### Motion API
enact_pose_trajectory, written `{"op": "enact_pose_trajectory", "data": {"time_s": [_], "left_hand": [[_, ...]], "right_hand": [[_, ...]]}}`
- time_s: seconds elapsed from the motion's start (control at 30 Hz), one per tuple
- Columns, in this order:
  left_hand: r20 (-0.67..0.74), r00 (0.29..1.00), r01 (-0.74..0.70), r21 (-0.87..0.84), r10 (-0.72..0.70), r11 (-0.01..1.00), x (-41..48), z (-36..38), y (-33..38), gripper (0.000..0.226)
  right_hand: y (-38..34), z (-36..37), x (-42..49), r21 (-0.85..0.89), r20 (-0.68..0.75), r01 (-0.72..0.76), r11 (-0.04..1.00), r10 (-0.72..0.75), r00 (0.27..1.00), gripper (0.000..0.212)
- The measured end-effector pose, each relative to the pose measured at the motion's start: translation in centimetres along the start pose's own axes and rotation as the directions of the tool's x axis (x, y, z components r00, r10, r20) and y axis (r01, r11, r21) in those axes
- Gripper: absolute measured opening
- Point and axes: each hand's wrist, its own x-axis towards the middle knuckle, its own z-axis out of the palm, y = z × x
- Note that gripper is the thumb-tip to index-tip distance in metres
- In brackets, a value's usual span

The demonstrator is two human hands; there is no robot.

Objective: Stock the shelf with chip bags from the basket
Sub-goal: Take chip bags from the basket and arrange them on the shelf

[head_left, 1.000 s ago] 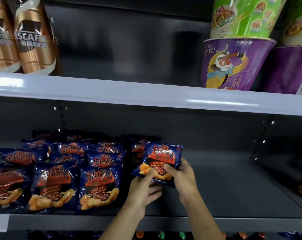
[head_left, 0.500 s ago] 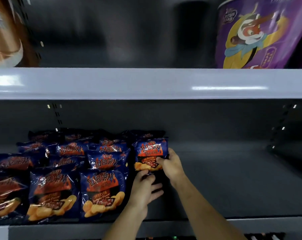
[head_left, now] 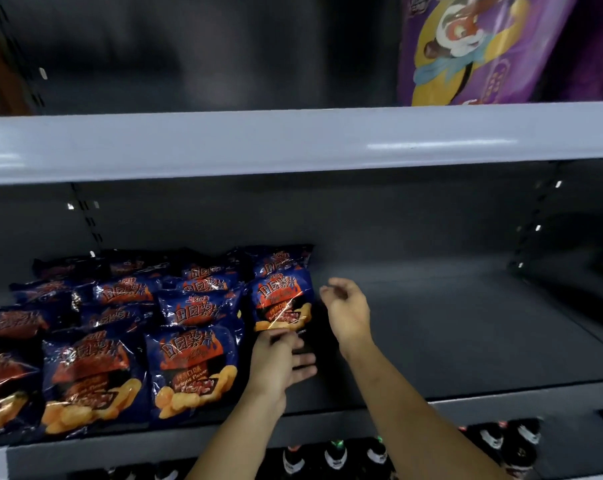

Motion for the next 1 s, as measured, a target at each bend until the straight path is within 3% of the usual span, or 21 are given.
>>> {"op": "enact_pose_trajectory", "data": {"time_s": [0.3,0.63,0.83,1.0], "left_hand": [[0.126,0.987,-0.111,0.118,0.096,0.987,-3.2,6.4,0.8,0.008],[0.477,0.871,-0.238,0.202,0.117,0.950,-11.1,21.5,-5.8,0.014],[0.653,0.751,-0.185,0.349,-0.097,0.919,-16.3,29.0,-16.2,0.012],[0.675,0.667,-0.135,0.526,-0.316,0.840,-17.4,31.3,-26.1,0.011]], "right_hand": [[-4.6,-8.7,-3.1,0.230,0.003,0.018,0.973,-0.019,1.000,0.018],[-5.4,-28.6,-8.6,0.324,-0.282,0.183,0.928,-0.090,0.955,0.019],[2.4,-40.9,-13.4,0.373,-0.508,0.140,0.917,0.076,0.858,0.016],[11.4,-46.9,-17.7,0.438,-0.630,0.033,0.898,0.280,0.725,0.017]]}}
